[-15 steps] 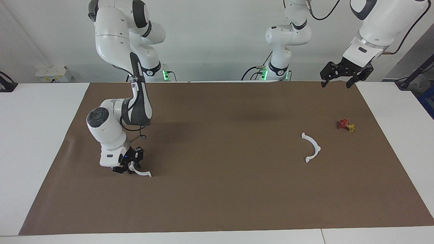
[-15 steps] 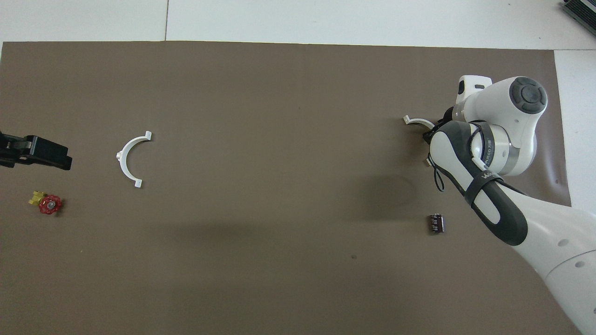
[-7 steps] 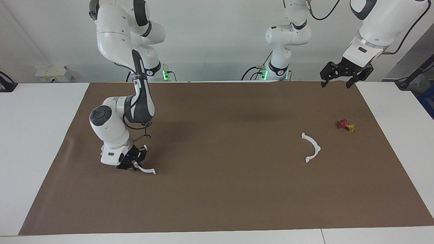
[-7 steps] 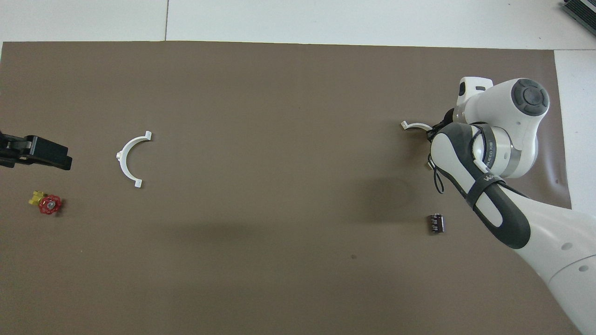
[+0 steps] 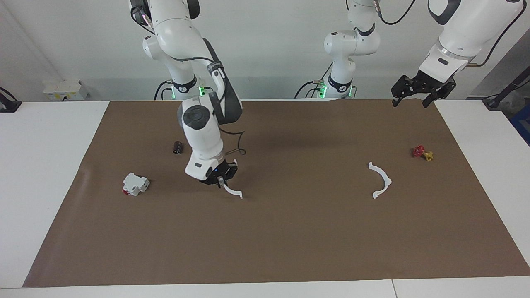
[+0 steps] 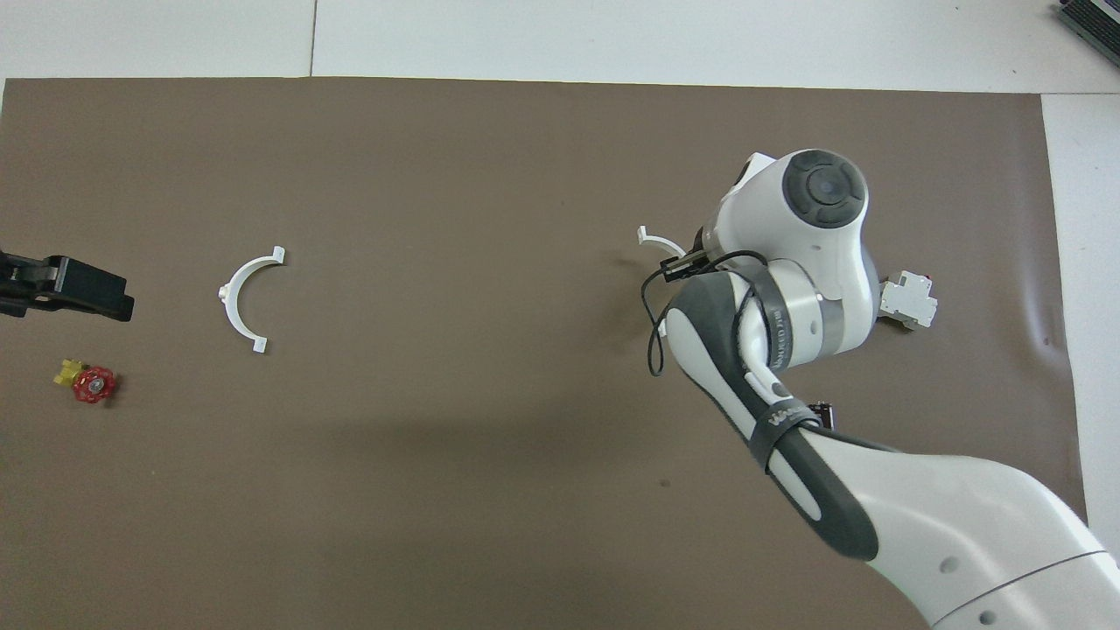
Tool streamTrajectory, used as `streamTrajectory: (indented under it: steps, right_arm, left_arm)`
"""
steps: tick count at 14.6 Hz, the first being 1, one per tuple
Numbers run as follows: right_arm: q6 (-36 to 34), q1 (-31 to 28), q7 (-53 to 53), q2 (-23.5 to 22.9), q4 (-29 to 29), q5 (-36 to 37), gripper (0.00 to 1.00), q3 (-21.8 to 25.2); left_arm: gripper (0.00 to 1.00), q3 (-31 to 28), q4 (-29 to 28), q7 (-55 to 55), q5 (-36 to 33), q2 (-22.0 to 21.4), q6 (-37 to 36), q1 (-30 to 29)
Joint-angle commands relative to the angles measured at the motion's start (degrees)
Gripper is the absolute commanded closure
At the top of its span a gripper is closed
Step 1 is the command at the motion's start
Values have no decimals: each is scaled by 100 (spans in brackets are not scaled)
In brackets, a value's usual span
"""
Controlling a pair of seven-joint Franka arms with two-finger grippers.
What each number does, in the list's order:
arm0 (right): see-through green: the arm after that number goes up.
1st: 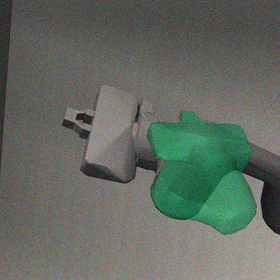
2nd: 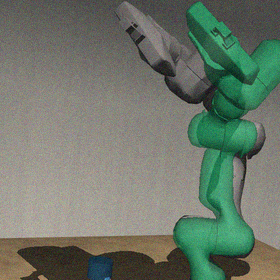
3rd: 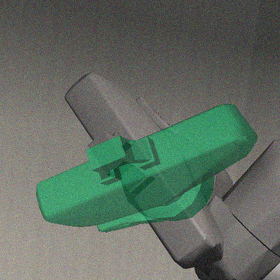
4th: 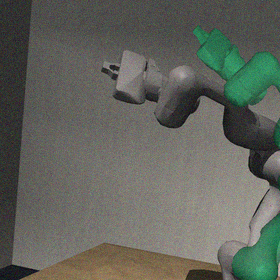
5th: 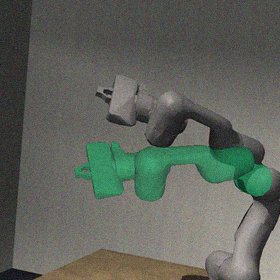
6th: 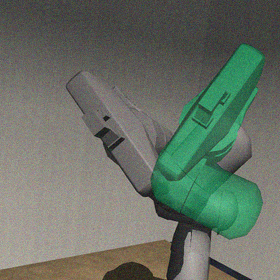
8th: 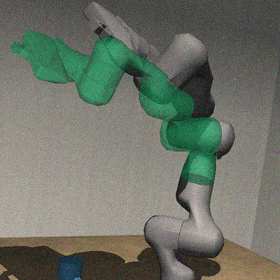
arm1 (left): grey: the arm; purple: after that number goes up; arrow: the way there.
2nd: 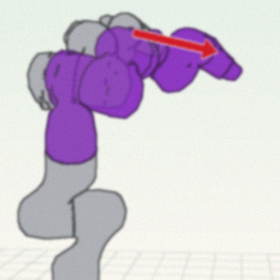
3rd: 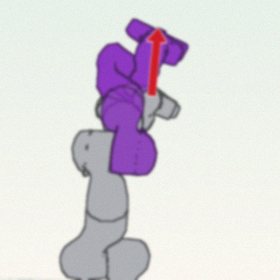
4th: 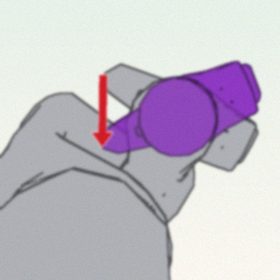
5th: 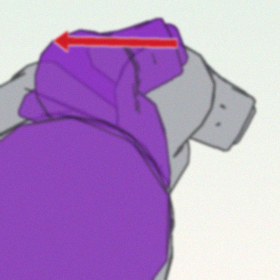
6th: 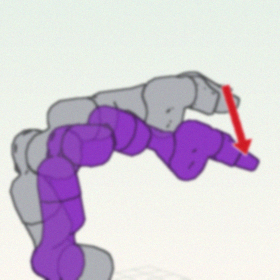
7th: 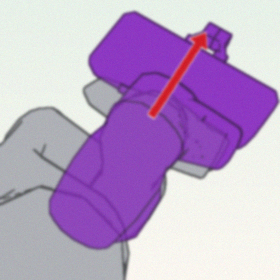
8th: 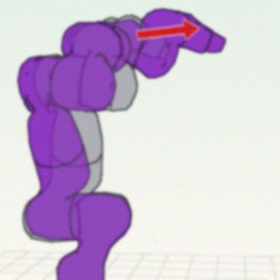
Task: Assemble drain pipe with both arms
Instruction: 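Carry the half-ring toward the table centre while the left gripper reaches the other half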
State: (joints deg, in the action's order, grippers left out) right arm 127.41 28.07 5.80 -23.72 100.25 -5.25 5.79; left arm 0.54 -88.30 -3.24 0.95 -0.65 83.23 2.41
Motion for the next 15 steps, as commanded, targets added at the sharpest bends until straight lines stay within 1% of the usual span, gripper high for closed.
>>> streamTrajectory:
  steps: [1,2,4,5,6,8,10,13,15]
  right_arm:
    - [73,487,1217,-18,65,373,100,19]
    - [143,602,1491,-27,108,610,100,2]
    - [188,857,1853,-19,205,718,100,1]
    - [266,971,1967,-27,266,753,100,1]
    - [441,1033,2099,-27,406,805,100,10]
    - [679,1034,2127,16,670,1007,100,1]
    - [820,1043,2109,43,794,1096,100,-7]
    - [873,1051,2118,25,829,1096,100,-7]
    - [1031,1051,2109,17,847,1096,100,-7]
  left_arm:
    - [0,25,-503,8,-112,-286,412,-56]
    - [0,17,-748,-1,-103,-383,683,-56]
    - [0,8,-1389,-10,-103,-585,1359,-56]
    - [1,17,-1575,-10,-103,-594,1624,-56]
    - [1,17,-1629,-10,-103,-568,1800,-56]
    - [1,8,-1786,-115,-95,-463,2160,-91]
    - [1,8,-2190,-177,-86,-340,2801,-205]
    - [2,8,-2560,-221,-86,90,3689,-232]
    - [5,8,-2771,-230,-86,319,4260,-302]
